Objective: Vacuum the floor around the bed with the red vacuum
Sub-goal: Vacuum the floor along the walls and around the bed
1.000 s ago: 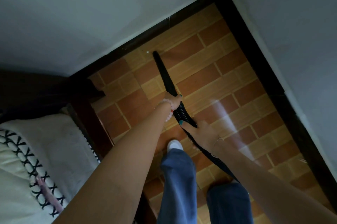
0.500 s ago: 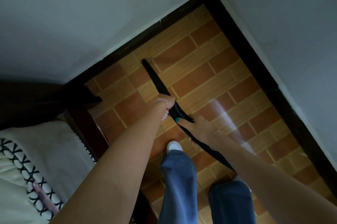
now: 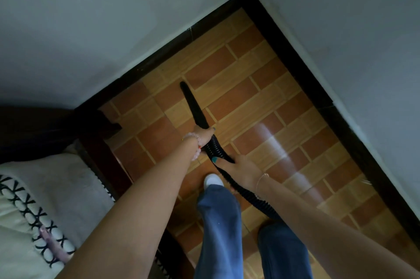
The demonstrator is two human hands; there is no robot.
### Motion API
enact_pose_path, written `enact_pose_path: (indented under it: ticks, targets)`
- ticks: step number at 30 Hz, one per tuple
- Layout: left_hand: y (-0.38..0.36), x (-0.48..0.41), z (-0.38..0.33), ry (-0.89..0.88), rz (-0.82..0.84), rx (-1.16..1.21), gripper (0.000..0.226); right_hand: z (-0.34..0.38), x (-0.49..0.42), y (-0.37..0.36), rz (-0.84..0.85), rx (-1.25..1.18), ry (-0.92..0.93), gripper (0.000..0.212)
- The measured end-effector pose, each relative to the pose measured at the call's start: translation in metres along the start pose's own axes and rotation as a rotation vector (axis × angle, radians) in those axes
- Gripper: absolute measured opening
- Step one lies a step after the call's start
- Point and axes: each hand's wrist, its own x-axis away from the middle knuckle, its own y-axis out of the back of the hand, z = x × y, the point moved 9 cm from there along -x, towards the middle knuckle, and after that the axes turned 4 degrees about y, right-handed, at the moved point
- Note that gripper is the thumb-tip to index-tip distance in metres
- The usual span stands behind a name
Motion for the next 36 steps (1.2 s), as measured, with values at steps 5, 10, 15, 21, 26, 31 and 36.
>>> enact_pose_path:
  ticks: [5, 10, 15, 21, 26, 31, 36]
  targets:
    - [-0.038, 0.042, -0.004, -0.029, 0.155, -0.042, 0.054, -0.017, 0.038, -0.004, 0.071, -0.155, -0.052, 0.042]
    - [-0.079, 0.082, 0.003, -0.050, 0.254, 0.006, 0.048, -0.054, 0.073, -0.008, 0.129, -0.469, -0.090, 0.036]
    - [-0.137, 0.101, 0.028, -0.022, 0.312, -0.144, 0.061, -0.105, 0.106, -0.014, 0.186, -0.733, -0.161, 0.037]
    - [-0.225, 0.147, 0.045, -0.037, 0.303, -0.287, 0.052, -0.182, 0.132, -0.019, 0.124, -1.012, -0.198, 0.040]
    - [-0.319, 0.126, 0.077, -0.016, 0.462, -0.559, 0.088, -0.237, 0.165, -0.012, 0.023, -1.275, -0.188, 0.036]
    - [-0.375, 0.164, 0.076, -0.120, 0.432, -0.833, 0.060, -0.277, 0.198, -0.001, -0.009, -1.598, -0.143, 0.039]
    - [-0.432, 0.175, 0.088, -0.117, 0.421, -0.952, 0.058, -0.324, 0.222, 0.014, -0.054, -1.741, -0.062, 0.042]
